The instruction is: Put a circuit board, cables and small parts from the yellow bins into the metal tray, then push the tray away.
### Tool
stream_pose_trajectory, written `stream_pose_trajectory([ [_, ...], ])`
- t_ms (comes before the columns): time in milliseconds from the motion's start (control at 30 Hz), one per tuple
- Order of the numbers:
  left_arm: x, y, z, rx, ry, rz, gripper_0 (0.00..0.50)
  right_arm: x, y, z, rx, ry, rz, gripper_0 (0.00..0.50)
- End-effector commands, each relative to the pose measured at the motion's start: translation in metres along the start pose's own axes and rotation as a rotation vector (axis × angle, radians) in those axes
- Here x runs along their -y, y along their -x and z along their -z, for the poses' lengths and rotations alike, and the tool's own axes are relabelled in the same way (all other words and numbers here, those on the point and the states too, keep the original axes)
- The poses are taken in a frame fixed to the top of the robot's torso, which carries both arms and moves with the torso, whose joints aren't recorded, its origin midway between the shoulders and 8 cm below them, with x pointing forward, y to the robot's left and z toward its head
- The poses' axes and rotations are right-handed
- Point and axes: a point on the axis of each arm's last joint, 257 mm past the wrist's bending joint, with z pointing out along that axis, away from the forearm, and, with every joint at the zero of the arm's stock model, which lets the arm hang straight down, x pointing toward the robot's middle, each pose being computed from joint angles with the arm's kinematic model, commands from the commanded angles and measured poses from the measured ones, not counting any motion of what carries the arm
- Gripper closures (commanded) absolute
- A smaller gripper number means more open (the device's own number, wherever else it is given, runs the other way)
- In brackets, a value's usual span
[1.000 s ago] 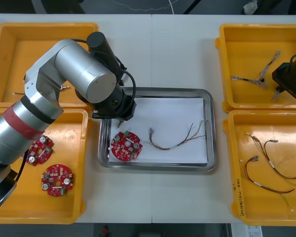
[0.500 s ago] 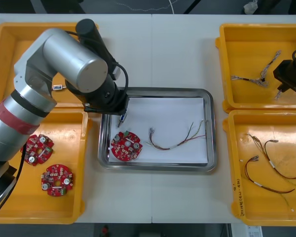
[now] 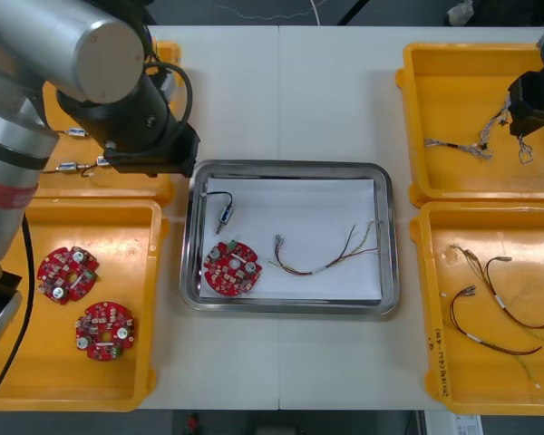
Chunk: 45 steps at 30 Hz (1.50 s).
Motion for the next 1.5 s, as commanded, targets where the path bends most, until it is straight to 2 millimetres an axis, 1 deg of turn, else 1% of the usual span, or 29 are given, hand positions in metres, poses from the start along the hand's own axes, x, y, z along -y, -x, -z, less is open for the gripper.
stream_pose_trajectory([
  [33, -0.027, 0.039, 0.048, 0.14, 0.033, 0.118, 0.0, -0.01, -0.01, 0.014, 0.043, 0.015, 0.164, 0.5],
  [200, -0.052, 0.051, 0.062, 0.18, 0.049, 0.18, 0.0, -0.009, -0.023, 0.012, 0.05, -0.066, 0.343, 0.5],
  [300, -0.068, 0.056, 0.069, 0.193, 0.054, 0.224, 0.0, -0.009, -0.024, 0.015, 0.059, -0.107, 0.423, 0.5],
  [400, -0.083, 0.061, 0.076, 0.204, 0.057, 0.269, 0.0, -0.016, -0.023, 0.023, 0.081, -0.127, 0.517, 0.5],
  [500, -0.1, 0.066, 0.082, 0.213, 0.06, 0.317, 0.0, -0.029, -0.023, 0.035, 0.123, -0.164, 0.657, 0.5],
  [567, -0.115, 0.068, 0.086, 0.217, 0.069, 0.356, 0.0, -0.049, -0.031, 0.043, 0.161, -0.182, 0.788, 0.5],
  [600, -0.118, 0.069, 0.086, 0.218, 0.072, 0.364, 0.0, -0.054, -0.034, 0.045, 0.166, -0.179, 0.815, 0.5],
  [667, -0.135, 0.07, 0.088, 0.22, 0.096, 0.402, 0.0, -0.078, -0.05, 0.049, 0.186, -0.149, 0.918, 0.5],
  [700, -0.14, 0.071, 0.088, 0.219, 0.103, 0.412, 0.0, -0.085, -0.055, 0.05, 0.19, -0.136, 0.944, 0.5],
  [767, -0.154, 0.068, 0.085, 0.202, 0.12, 0.441, 0.0, -0.109, -0.07, 0.053, 0.2, -0.088, 1.031, 0.5],
  [800, -0.159, 0.067, 0.084, 0.195, 0.128, 0.451, 0.0, -0.115, -0.074, 0.054, 0.202, -0.075, 1.055, 0.5],
  [867, -0.171, 0.068, 0.081, 0.194, 0.146, 0.475, 0.0, -0.137, -0.09, 0.059, 0.211, -0.023, 1.133, 0.5],
  [933, -0.177, 0.072, 0.081, 0.208, 0.152, 0.486, 0.0, -0.149, -0.101, 0.062, 0.215, 0.011, 1.181, 0.5],
  [967, -0.18, 0.076, 0.08, 0.218, 0.149, 0.496, 0.0, -0.157, -0.109, 0.062, 0.21, 0.035, 1.213, 0.5],
  [1000, -0.183, 0.076, 0.079, 0.22, 0.149, 0.501, 0.0, -0.161, -0.113, 0.061, 0.206, 0.046, 1.227, 0.5],
  [1133, -0.194, 0.087, 0.072, 0.247, 0.145, 0.534, 0.0, -0.181, -0.141, 0.056, 0.177, 0.087, 1.337, 0.5],
  [1200, -0.197, 0.091, 0.072, 0.259, 0.146, 0.541, 0.0, -0.184, -0.147, 0.053, 0.167, 0.086, 1.363, 0.5],
  [1233, -0.201, 0.093, 0.07, 0.266, 0.149, 0.553, 0.0, -0.188, -0.156, 0.048, 0.152, 0.087, 1.399, 0.5],
  [1367, -0.206, 0.099, 0.067, 0.275, 0.145, 0.573, 0.0, -0.191, -0.171, 0.036, 0.106, 0.09, 1.448, 0.5],
  [1400, -0.206, 0.1, 0.068, 0.277, 0.144, 0.574, 0.0, -0.191, -0.173, 0.035, 0.101, 0.088, 1.455, 0.5],
  [1433, -0.206, 0.103, 0.067, 0.283, 0.139, 0.581, 0.0, -0.193, -0.175, 0.029, 0.095, 0.078, 1.475, 0.5],
  [1500, -0.207, 0.105, 0.067, 0.285, 0.134, 0.589, 0.0, -0.2, -0.173, 0.022, 0.119, 0.065, 1.491, 0.5],
])
